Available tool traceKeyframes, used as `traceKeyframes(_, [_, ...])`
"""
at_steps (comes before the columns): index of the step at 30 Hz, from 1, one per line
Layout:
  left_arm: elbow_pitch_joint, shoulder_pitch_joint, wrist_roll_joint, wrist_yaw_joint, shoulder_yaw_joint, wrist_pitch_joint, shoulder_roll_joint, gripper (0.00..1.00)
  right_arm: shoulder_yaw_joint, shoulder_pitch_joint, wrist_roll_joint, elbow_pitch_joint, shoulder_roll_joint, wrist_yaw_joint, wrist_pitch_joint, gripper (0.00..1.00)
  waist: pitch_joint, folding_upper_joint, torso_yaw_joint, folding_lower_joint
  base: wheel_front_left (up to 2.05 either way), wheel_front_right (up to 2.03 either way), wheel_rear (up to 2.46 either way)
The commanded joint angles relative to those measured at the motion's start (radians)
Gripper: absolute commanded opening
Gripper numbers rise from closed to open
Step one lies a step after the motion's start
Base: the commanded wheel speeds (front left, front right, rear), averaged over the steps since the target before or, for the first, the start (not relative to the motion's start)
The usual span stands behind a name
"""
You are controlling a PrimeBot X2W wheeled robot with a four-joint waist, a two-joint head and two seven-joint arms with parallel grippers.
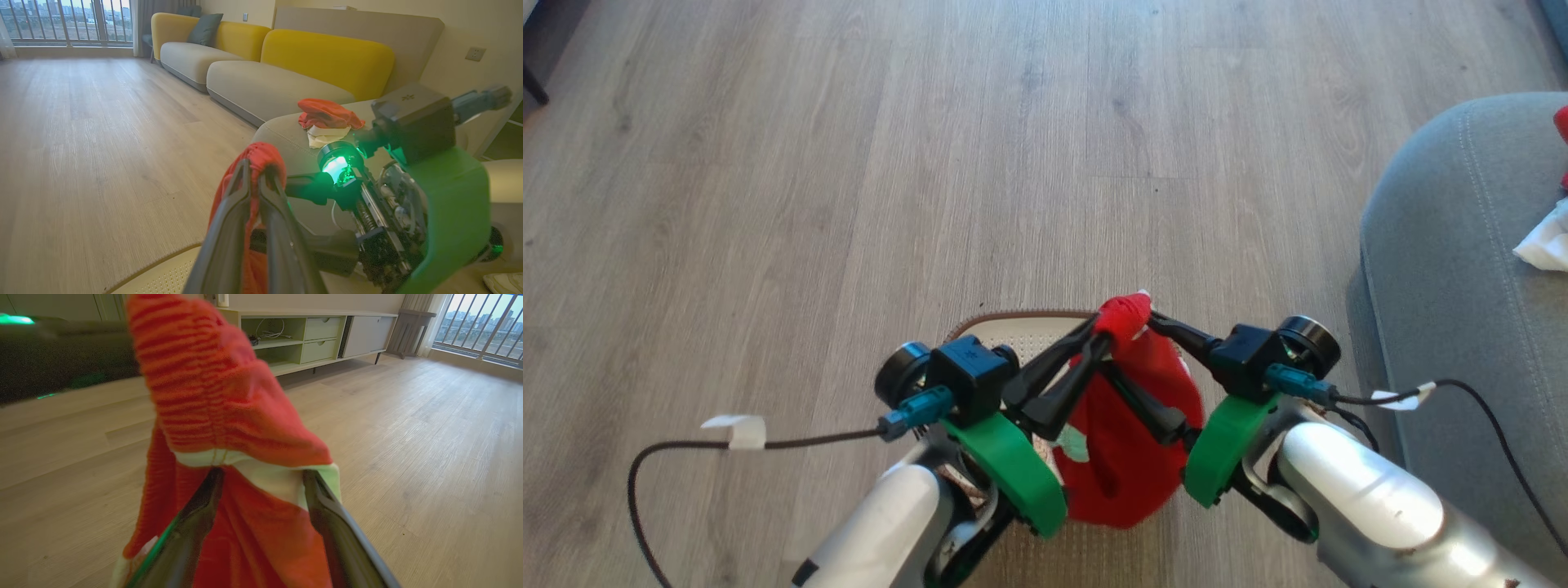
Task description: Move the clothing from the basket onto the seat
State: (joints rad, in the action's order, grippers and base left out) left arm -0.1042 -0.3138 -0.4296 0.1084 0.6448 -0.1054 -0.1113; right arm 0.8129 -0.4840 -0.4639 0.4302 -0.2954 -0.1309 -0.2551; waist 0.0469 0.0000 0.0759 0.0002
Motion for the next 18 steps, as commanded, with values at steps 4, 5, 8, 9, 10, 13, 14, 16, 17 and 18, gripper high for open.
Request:
traceKeyframes(4, [0.052,-0.062,-0.059,0.016,0.015,0.003,-0.012,0.00,0.100,-0.069,-0.083,-0.024,-0.033,0.000,-0.007,0.90,0.000,0.0000,0.001,-0.0002,0.00,0.00,0.00])
traceKeyframes(5, [0.051,-0.064,-0.070,0.018,0.022,0.003,-0.016,0.00,0.113,-0.075,-0.099,-0.027,-0.038,0.000,-0.007,0.45,0.000,0.0000,0.000,-0.0002,0.00,0.00,0.00])
traceKeyframes(8, [0.044,-0.070,-0.096,0.020,0.039,-0.006,-0.031,0.00,0.159,-0.090,-0.150,-0.036,-0.056,0.000,-0.007,0.00,-0.002,0.0000,-0.004,-0.0002,0.00,0.00,0.00])
traceKeyframes(9, [0.043,-0.072,-0.101,0.020,0.042,-0.009,-0.033,0.00,0.165,-0.093,-0.160,-0.038,-0.060,0.000,-0.007,0.00,-0.002,0.0000,-0.005,-0.0002,0.00,0.00,0.00])
traceKeyframes(10, [0.043,-0.072,-0.101,0.020,0.042,-0.009,-0.033,0.00,0.165,-0.093,-0.160,-0.038,-0.060,0.000,-0.007,0.00,-0.002,0.0000,-0.005,-0.0002,0.00,0.00,0.00])
traceKeyframes(13, [0.035,-0.078,-0.112,0.020,0.045,-0.016,-0.038,0.00,0.170,-0.096,-0.179,-0.044,-0.068,0.000,-0.007,0.00,-0.001,0.0000,-0.009,-0.0002,0.00,0.00,0.00])
traceKeyframes(14, [0.031,-0.080,-0.115,0.021,0.044,-0.020,-0.040,0.00,0.171,-0.095,-0.182,-0.044,-0.071,0.000,-0.007,0.00,-0.001,0.0000,-0.011,-0.0002,0.00,0.00,0.00])
traceKeyframes(16, [0.022,-0.081,-0.117,0.018,0.037,-0.028,-0.043,0.00,0.166,-0.093,-0.187,-0.045,-0.077,0.000,-0.007,0.00,0.000,0.0000,-0.015,-0.0002,0.00,0.00,0.00])
traceKeyframes(17, [0.017,-0.082,-0.115,0.016,0.034,-0.032,-0.045,0.17,0.163,-0.091,-0.188,-0.045,-0.081,0.000,-0.007,0.00,0.000,0.0000,-0.018,-0.0002,0.00,0.00,0.00])
traceKeyframes(18, [0.012,-0.081,-0.114,0.013,0.032,-0.037,-0.047,0.31,0.156,-0.089,-0.188,-0.046,-0.084,0.000,-0.007,0.00,0.000,0.0000,-0.020,-0.0002,0.00,0.00,0.00])
